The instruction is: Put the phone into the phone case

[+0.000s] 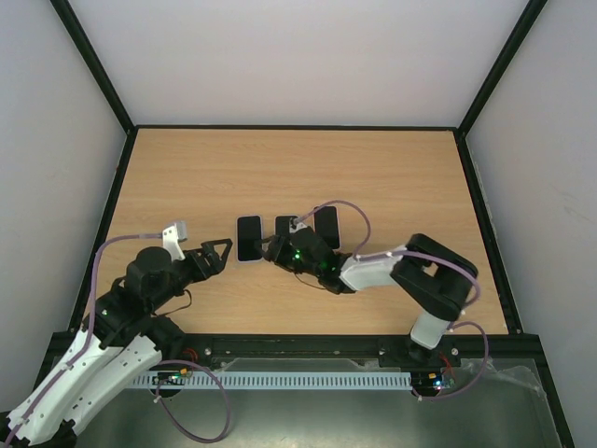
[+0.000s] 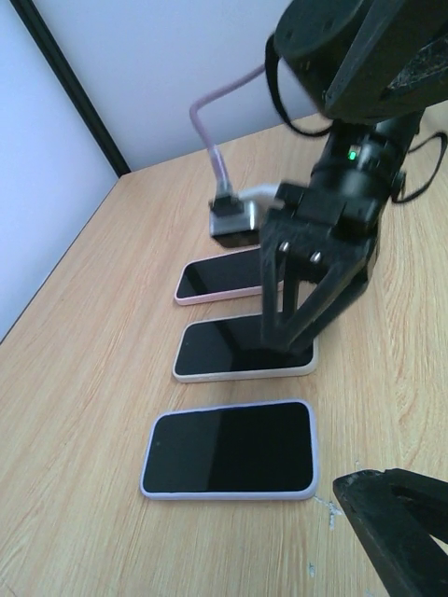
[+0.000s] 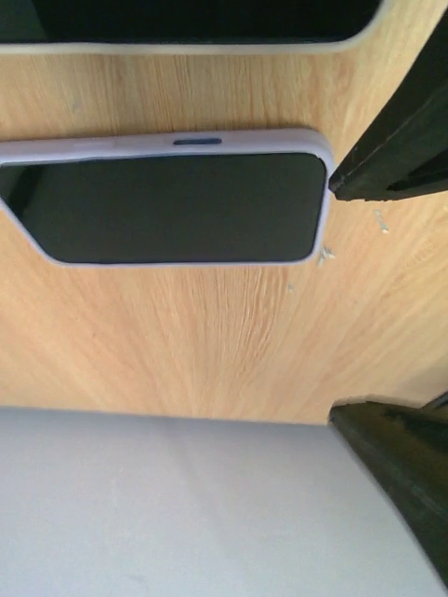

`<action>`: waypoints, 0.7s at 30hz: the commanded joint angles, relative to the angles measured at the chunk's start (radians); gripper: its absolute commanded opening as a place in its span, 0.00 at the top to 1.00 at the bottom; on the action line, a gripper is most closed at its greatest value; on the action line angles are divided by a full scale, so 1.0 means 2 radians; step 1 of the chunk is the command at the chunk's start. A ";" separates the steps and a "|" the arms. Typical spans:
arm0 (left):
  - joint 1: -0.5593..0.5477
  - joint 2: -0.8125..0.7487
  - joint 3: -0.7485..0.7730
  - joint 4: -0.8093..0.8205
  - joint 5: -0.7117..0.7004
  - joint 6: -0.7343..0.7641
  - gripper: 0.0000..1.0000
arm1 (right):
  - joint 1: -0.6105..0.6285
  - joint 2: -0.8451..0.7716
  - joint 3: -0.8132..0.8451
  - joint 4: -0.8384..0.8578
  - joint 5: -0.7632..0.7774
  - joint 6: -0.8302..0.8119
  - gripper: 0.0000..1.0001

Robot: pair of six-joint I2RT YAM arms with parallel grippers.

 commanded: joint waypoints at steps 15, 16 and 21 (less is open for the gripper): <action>0.003 0.059 0.084 -0.013 -0.022 0.015 0.01 | -0.002 -0.423 -0.047 -0.349 0.160 -0.189 0.03; 0.003 0.060 0.091 -0.011 -0.023 0.020 0.01 | -0.002 -0.443 -0.041 -0.369 0.167 -0.201 0.03; 0.003 0.063 0.122 0.004 -0.018 0.045 0.01 | -0.002 -0.511 -0.015 -0.441 0.179 -0.217 0.03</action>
